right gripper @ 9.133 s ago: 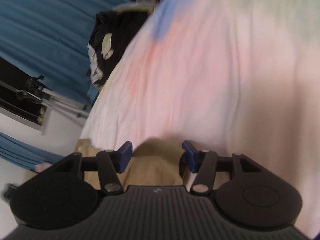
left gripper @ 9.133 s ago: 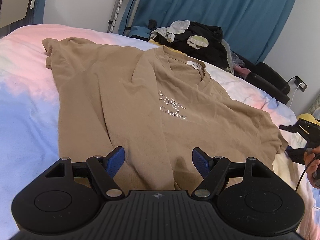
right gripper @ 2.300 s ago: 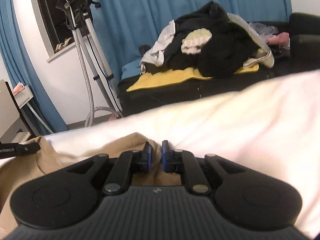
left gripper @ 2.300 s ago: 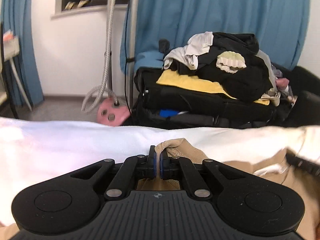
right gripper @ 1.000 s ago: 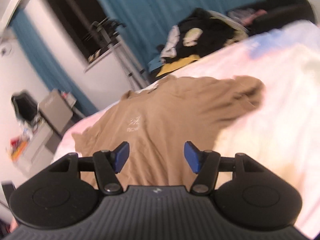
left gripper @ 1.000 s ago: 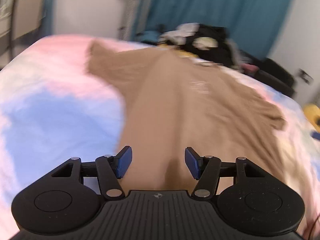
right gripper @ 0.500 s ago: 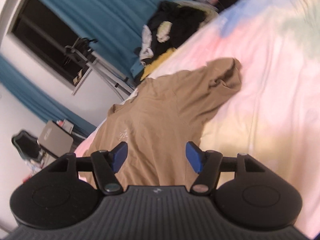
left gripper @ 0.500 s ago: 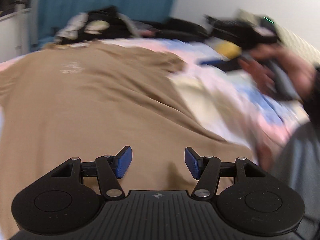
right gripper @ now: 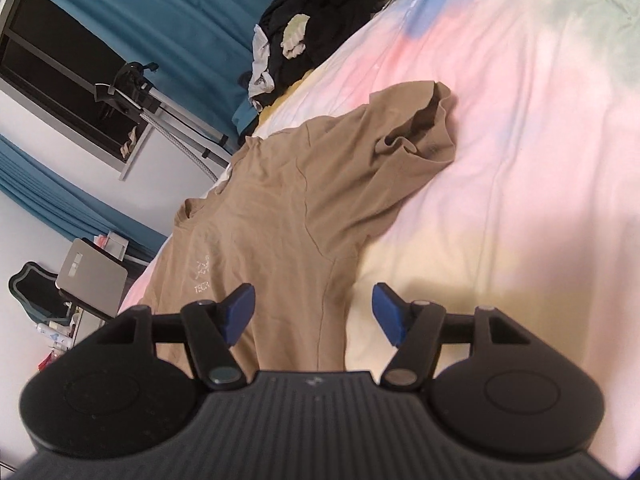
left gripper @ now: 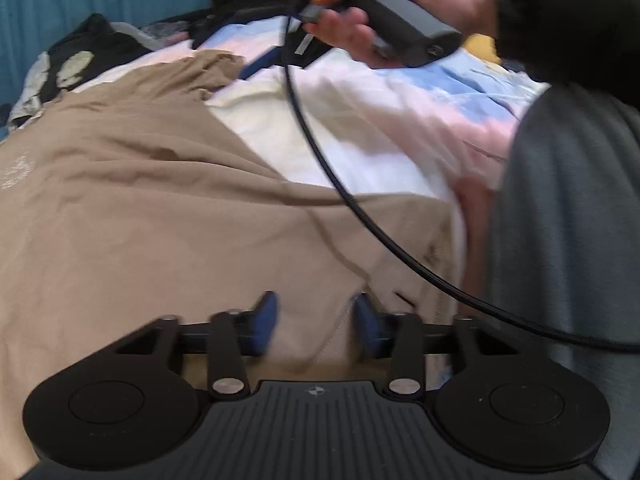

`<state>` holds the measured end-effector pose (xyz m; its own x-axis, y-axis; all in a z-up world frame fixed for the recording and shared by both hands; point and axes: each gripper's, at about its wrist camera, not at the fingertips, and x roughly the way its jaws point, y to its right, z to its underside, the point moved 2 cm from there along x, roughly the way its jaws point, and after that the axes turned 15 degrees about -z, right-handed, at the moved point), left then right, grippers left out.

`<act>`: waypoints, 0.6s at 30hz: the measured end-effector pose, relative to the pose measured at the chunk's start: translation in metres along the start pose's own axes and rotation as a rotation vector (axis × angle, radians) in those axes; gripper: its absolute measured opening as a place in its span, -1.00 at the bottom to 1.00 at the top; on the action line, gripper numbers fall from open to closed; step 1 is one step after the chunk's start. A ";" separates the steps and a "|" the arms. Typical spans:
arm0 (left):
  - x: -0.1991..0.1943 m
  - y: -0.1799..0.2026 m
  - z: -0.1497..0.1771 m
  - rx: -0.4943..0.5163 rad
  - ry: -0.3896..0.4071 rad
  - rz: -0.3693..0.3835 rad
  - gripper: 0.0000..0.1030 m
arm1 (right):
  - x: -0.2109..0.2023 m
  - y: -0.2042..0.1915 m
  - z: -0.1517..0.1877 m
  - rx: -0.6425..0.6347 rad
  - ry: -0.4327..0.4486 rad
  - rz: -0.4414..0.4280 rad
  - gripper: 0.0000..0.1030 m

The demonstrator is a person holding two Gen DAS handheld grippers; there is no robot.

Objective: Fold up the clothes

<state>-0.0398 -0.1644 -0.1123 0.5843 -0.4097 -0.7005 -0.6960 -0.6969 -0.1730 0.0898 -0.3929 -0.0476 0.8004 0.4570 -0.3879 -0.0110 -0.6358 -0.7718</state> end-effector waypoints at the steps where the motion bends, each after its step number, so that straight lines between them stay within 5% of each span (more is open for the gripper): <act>1: 0.000 -0.003 -0.001 -0.024 0.011 -0.001 -0.72 | 0.000 0.000 0.000 -0.006 0.000 0.005 0.32; 2: -0.002 -0.008 -0.004 -0.051 0.024 0.003 -0.90 | 0.000 0.000 0.000 -0.010 0.000 0.011 0.33; 9: -0.042 -0.031 -0.013 -0.123 0.070 0.070 -0.91 | -0.007 0.000 0.000 -0.027 0.015 0.045 0.33; 18: -0.014 -0.023 0.004 -0.081 -0.186 0.072 -0.90 | -0.016 0.001 0.001 -0.019 0.042 0.061 0.34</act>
<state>-0.0331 -0.1403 -0.1009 0.4419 -0.3501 -0.8259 -0.6930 -0.7179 -0.0665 0.0766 -0.4001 -0.0422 0.8229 0.3907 -0.4125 -0.0500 -0.6733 -0.7376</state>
